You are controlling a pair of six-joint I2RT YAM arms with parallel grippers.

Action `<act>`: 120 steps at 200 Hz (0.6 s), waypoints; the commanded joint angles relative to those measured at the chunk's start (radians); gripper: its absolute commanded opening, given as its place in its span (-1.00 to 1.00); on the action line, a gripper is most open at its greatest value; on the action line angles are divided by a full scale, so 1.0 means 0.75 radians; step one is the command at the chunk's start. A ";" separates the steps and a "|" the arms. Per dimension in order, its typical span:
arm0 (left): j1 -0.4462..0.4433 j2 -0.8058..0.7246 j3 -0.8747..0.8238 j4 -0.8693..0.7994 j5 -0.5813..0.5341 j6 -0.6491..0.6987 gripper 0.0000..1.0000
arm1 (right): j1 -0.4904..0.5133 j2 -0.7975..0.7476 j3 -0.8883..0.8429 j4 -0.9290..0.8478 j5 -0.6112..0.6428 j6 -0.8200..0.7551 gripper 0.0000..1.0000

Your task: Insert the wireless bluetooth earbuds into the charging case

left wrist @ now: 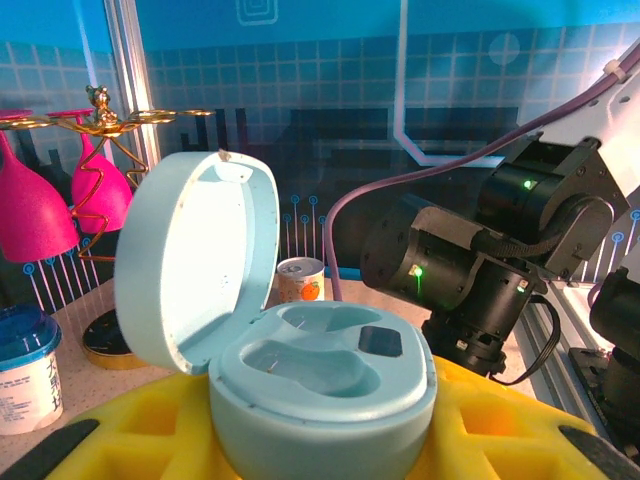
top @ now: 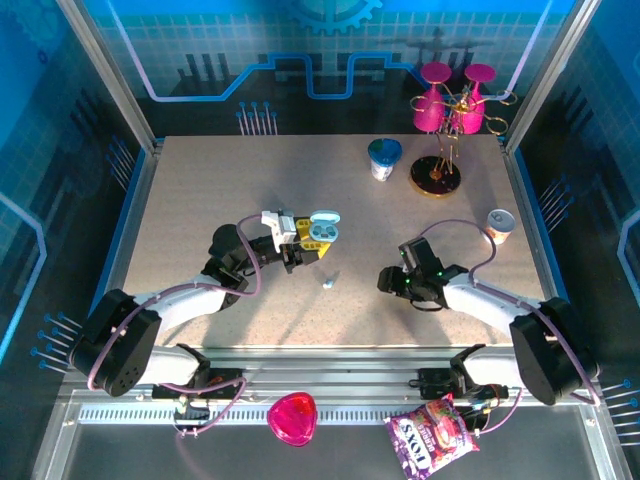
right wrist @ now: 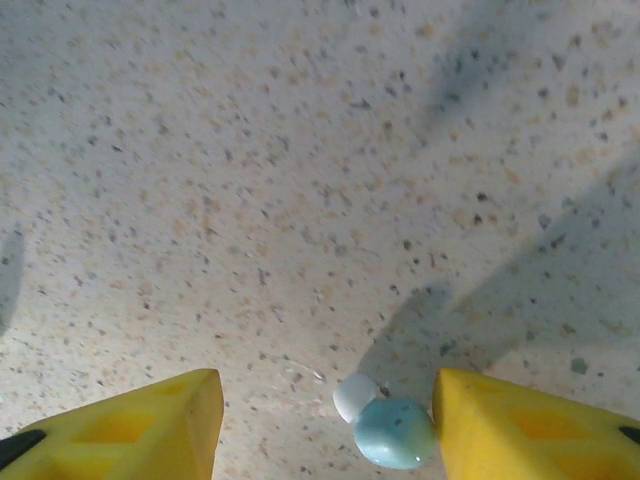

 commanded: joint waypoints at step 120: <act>-0.005 0.001 0.003 0.017 -0.009 0.022 -0.37 | -0.083 -0.168 -0.190 0.191 -0.151 0.244 0.00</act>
